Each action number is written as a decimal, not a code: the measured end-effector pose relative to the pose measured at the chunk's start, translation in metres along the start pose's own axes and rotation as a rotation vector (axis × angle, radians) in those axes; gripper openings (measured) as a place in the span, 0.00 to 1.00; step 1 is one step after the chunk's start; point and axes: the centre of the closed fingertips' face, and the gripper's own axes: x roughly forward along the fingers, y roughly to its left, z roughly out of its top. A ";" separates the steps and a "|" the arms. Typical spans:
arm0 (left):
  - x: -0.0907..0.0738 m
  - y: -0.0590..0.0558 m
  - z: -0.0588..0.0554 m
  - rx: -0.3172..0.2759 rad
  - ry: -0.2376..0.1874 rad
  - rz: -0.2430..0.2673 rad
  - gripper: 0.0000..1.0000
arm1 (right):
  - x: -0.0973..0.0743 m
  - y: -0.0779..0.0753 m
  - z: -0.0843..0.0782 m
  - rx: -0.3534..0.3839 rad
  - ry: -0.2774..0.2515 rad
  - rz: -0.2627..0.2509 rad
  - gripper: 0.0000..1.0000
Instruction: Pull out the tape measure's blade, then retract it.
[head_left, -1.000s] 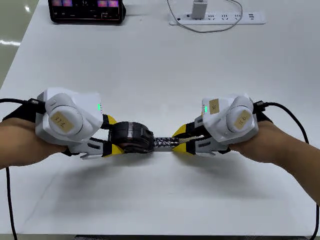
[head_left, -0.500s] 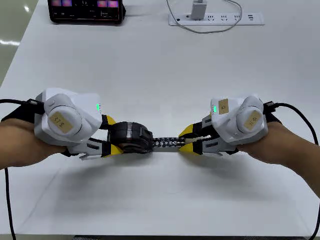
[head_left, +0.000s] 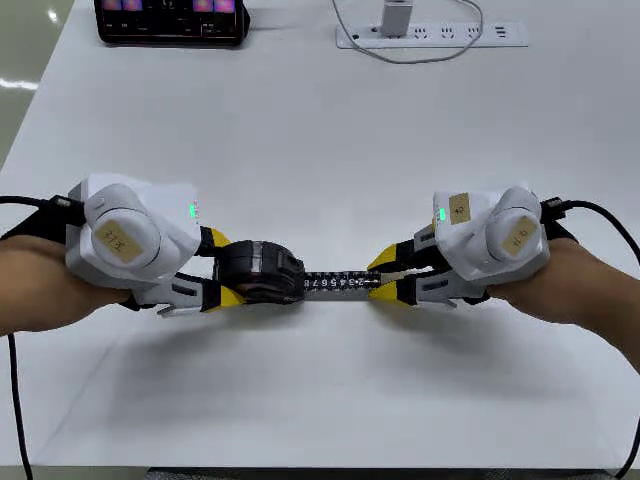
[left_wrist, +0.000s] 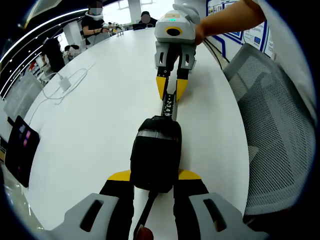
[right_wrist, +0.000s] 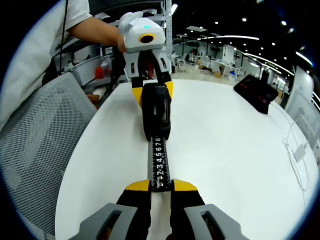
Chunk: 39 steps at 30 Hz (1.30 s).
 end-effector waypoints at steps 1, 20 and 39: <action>0.000 0.000 0.000 -0.001 0.000 0.000 0.24 | -0.001 0.000 -0.001 0.002 0.001 0.000 0.10; 0.000 -0.002 0.001 0.003 0.007 0.002 0.24 | -0.019 0.002 -0.017 0.007 0.030 -0.018 0.10; 0.001 -0.001 0.001 0.006 0.010 0.002 0.24 | -0.034 0.001 -0.034 0.024 0.051 -0.033 0.10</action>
